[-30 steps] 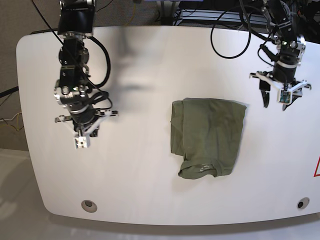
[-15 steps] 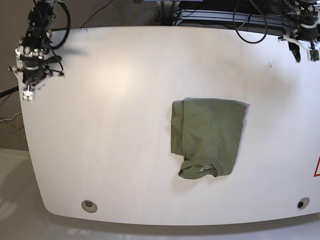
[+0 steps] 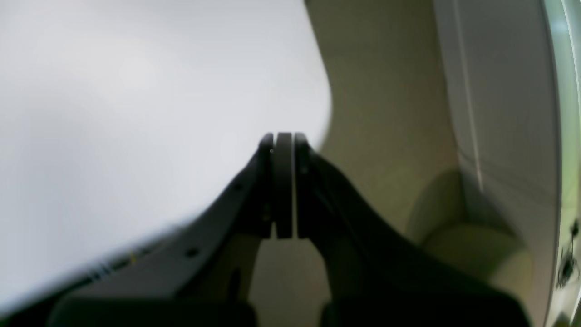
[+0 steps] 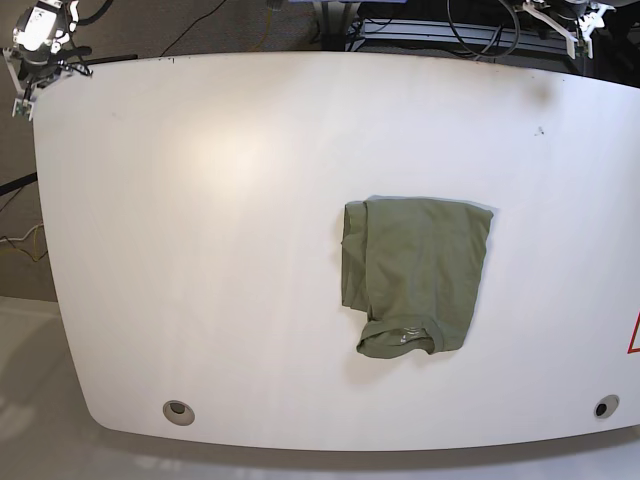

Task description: Fold the T-shirt properly

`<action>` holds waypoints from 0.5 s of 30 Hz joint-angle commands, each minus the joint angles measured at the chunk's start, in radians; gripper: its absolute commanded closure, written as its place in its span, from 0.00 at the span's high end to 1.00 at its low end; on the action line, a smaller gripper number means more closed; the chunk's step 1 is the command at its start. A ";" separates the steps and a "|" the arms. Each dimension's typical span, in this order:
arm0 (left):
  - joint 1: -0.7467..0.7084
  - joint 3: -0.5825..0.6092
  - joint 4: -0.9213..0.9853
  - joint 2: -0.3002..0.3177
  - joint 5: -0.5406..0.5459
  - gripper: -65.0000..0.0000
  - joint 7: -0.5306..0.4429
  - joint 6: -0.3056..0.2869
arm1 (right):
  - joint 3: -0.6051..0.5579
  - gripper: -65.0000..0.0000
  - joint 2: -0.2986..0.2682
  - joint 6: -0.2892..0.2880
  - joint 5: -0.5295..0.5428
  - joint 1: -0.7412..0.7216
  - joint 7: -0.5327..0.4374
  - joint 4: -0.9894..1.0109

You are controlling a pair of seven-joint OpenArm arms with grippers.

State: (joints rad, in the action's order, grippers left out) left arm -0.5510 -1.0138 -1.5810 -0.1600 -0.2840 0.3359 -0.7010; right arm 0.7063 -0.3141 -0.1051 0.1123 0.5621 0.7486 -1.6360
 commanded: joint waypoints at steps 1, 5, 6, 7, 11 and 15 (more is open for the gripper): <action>-0.010 -0.003 0.101 0.004 -0.030 0.50 -0.087 0.003 | 0.005 0.00 -0.001 0.002 -0.003 0.032 -0.079 0.062; -0.004 0.002 0.262 0.004 -0.105 0.50 -0.220 0.003 | -0.007 0.00 0.003 -0.018 -0.003 0.052 -0.163 0.208; 0.001 0.002 0.290 0.004 -0.122 0.50 -0.238 0.003 | -0.015 0.00 0.003 -0.031 -0.003 0.052 -0.176 0.237; 0.016 0.002 0.327 0.004 -0.153 0.50 -0.263 0.003 | -0.030 0.00 0.003 -0.057 -0.003 0.051 -0.200 0.285; 0.085 -0.003 0.448 0.009 -0.278 0.50 -0.315 0.003 | -0.089 0.00 0.003 -0.104 -0.003 0.022 -0.292 0.464; 0.139 -0.010 0.598 0.013 -0.410 0.50 -0.357 0.034 | -0.169 0.00 0.002 -0.115 -0.004 -0.040 -0.397 0.684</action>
State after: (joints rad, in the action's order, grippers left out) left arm -0.4393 -1.0199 -1.0645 -0.1562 -0.6331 0.0208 -0.6937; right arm 0.5594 -0.2958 -0.2234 0.1040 0.5434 0.4122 -1.0340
